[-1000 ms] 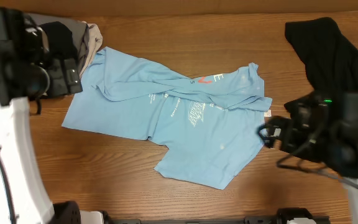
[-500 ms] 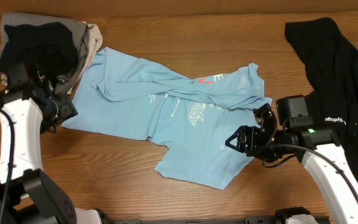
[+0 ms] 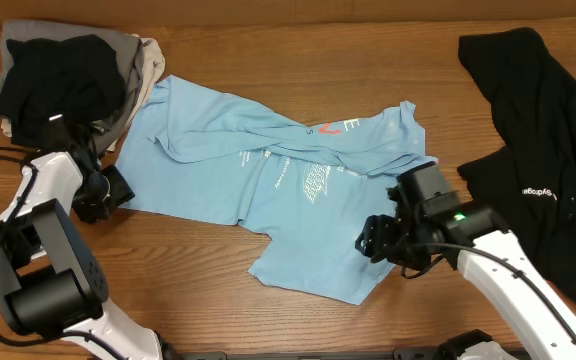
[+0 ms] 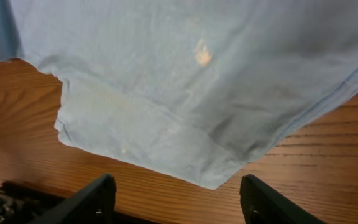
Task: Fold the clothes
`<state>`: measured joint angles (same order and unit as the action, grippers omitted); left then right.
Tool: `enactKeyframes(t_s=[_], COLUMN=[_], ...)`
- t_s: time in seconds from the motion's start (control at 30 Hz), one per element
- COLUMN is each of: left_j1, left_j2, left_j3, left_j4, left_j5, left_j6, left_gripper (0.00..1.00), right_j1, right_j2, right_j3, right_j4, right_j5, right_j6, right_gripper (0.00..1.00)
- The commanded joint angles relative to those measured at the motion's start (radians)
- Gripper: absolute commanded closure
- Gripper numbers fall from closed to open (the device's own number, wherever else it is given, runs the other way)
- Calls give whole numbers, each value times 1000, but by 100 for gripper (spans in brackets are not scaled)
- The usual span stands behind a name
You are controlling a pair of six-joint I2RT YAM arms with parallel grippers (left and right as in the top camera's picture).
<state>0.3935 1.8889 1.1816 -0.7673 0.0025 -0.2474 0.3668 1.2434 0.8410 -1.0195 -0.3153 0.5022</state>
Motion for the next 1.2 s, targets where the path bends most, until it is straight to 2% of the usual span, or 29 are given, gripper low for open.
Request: enactKeyframes(t_s=[0.0, 0.03, 0.1, 0.27, 0.57, 0.6, 0.8, 1.07, 1.17], left_j1=[6, 6, 6, 5, -3, -4, -8, -8, -8], left_j2=[23, 23, 23, 53, 116, 116, 116, 116, 116], left_j3=[-6, -6, -6, -6, -6, -6, -6, -6, -6], left_j4=[22, 29, 56, 95, 90, 92, 92, 91, 91], left_j5=[-14, -14, -34, -39, 1, 3, 17, 17, 17], left_j6=[-23, -22, -22, -22, -23, -23, -23, -23, -23], left_gripper=[52, 53, 63, 96, 96, 96, 96, 96, 96], right_j1=[52, 60, 90, 172, 300, 320, 423, 452, 452], right_j2=[-1, -1, -1, 23, 70, 76, 123, 235, 272], right_j3=[-5, -5, -17, -50, -72, -72, -117, -123, -123], right_j4=[0, -4, -10, -7, 2, 4, 73, 111, 137], right_j5=[69, 69, 74, 129, 156, 160, 167, 198, 198], right_j6=[102, 110, 148, 240, 369, 386, 470, 509, 515], right_gripper=[36, 37, 39, 40, 41, 44, 46, 46, 56])
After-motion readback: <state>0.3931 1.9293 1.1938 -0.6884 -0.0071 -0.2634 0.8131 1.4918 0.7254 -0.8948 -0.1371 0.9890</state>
